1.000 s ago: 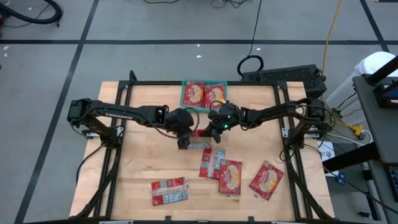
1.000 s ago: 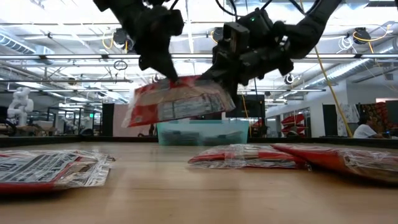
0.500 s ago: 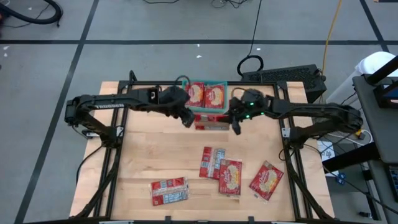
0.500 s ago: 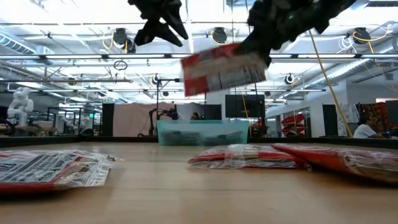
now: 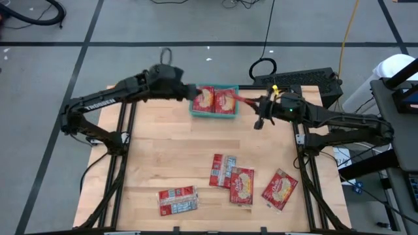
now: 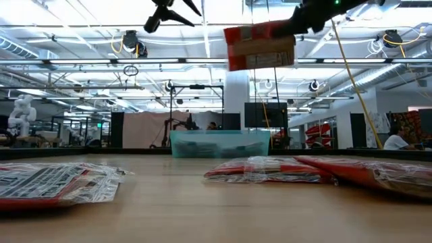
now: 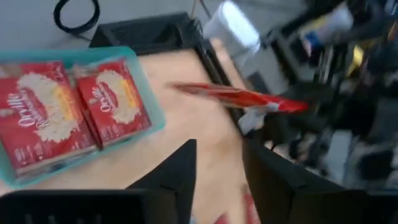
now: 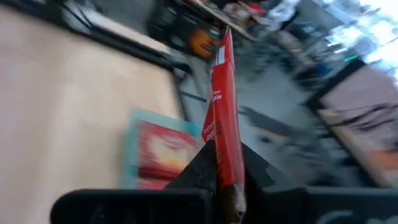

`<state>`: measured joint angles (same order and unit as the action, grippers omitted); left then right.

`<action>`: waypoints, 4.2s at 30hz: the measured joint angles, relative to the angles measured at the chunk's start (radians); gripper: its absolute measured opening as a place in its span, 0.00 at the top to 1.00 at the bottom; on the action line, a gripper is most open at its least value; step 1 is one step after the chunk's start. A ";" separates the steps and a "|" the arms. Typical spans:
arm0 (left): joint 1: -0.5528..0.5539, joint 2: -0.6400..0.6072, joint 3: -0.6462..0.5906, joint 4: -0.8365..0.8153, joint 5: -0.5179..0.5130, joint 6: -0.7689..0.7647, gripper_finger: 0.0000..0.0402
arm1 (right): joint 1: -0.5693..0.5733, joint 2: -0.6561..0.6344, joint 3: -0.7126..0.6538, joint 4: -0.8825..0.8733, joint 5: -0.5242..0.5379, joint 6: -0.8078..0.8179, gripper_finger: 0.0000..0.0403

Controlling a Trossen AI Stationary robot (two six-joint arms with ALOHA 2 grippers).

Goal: Sort popcorn bags into baskets
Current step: Put the red popcorn bag into the blue bin

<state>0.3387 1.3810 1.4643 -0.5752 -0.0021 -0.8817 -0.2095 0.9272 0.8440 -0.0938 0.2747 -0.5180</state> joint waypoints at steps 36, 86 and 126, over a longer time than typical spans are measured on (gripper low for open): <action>0.078 0.317 -0.002 0.493 0.192 -0.355 0.32 | 0.015 0.031 0.000 0.089 0.080 -0.727 0.97; 0.175 0.307 -0.002 1.040 0.099 -0.028 0.94 | -0.126 0.059 -0.035 0.421 0.017 1.533 0.61; 0.163 0.247 -0.002 0.358 0.722 0.404 0.95 | -0.208 -0.086 -0.034 -0.018 -0.679 1.797 0.61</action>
<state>0.5021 1.6276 1.4624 -0.2174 0.7197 -0.4780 -0.4173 0.8415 0.8101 -0.1119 -0.4043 1.2787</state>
